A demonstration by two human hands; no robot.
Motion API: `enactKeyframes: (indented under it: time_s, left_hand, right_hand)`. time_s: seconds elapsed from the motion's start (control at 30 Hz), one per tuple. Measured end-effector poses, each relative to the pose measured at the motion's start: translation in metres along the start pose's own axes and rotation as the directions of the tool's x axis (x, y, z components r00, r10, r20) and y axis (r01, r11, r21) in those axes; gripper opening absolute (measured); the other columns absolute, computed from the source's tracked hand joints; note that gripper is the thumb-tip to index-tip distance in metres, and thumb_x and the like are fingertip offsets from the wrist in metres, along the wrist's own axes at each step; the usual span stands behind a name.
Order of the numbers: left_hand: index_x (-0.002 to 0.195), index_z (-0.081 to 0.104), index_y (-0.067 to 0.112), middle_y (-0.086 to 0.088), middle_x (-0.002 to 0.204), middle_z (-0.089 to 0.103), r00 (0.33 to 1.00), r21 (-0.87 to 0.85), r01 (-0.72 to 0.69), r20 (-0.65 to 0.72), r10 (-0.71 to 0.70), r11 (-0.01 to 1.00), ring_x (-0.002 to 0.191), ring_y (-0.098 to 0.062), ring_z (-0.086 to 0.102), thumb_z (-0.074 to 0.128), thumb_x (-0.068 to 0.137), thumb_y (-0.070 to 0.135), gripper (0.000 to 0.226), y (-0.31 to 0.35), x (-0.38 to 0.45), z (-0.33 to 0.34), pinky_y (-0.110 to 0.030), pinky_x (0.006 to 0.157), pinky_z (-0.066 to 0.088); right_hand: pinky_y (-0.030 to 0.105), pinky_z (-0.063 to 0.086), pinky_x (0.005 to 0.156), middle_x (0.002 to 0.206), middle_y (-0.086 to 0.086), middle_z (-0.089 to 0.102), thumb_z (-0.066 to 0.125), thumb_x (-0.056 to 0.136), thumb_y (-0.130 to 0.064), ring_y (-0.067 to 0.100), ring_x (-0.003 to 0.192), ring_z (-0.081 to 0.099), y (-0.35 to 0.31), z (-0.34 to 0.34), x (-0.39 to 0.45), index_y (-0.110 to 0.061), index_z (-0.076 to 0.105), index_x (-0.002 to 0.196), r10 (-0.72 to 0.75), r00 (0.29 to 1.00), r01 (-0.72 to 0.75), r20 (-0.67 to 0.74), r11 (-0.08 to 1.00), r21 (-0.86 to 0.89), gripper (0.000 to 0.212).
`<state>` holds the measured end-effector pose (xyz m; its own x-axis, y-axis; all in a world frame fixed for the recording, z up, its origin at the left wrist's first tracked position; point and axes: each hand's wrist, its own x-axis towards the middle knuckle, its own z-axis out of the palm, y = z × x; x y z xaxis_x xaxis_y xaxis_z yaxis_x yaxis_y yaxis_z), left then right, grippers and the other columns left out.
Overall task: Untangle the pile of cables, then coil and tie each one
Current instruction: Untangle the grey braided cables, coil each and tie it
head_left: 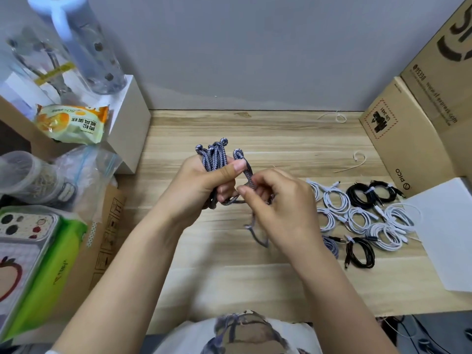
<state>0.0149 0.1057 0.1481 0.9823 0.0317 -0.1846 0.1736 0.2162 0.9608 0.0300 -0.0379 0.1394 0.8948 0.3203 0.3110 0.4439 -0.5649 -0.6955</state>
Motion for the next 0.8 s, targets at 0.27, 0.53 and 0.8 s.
enactKeyframes:
  time_s: [0.27, 0.53, 0.8]
  left_hand:
    - [0.080, 0.059, 0.007, 0.004, 0.038, 0.034, 0.997, 0.151, 0.071, -0.015, -0.070, 0.986, 0.035, -0.012, 0.030, 0.067, 0.069, 0.017, 0.017, 0.000, -0.005, -0.016, -0.019, 0.052, 0.044]
    - [0.070, 0.075, 0.018, 0.007, 0.032, 0.029, 0.993, 0.036, -0.001, 0.116, -0.003, 0.999, 0.030, -0.008, 0.026, 0.069, 0.056, 0.017, 0.016, 0.013, -0.011, -0.032, -0.023, 0.052, 0.042]
    - [0.075, 0.074, 0.016, 0.014, 0.034, 0.031, 0.945, -0.247, -0.072, 0.292, 0.145, 0.966, 0.029, -0.001, 0.031, 0.082, 0.056, 0.031, 0.025, 0.019, -0.007, -0.031, -0.018, 0.052, 0.043]
  right_hand:
    - [0.018, 0.031, 0.039, 0.043, -0.009, 0.041, 0.059, 0.090, -0.016, 0.004, 0.039, 0.034, 0.008, -0.020, 0.003, -0.019, 0.060, 0.073, 0.348, 0.937, -0.295, 0.013, 0.771, 0.564, 0.017]
    - [0.014, 0.024, 0.041, 0.040, -0.014, 0.037, 0.061, 0.090, -0.017, 0.000, 0.037, 0.028, 0.044, -0.018, 0.008, -0.017, 0.058, 0.070, 0.541, 0.840, -0.404, -0.034, 0.666, 0.627, 0.020]
    - [0.017, 0.046, 0.070, 0.061, -0.019, 0.067, 0.072, 0.079, -0.012, -0.006, 0.063, 0.058, 0.049, -0.011, 0.007, -0.029, 0.067, 0.067, 0.384, 0.917, -0.388, 0.102, 0.809, 0.442, 0.021]
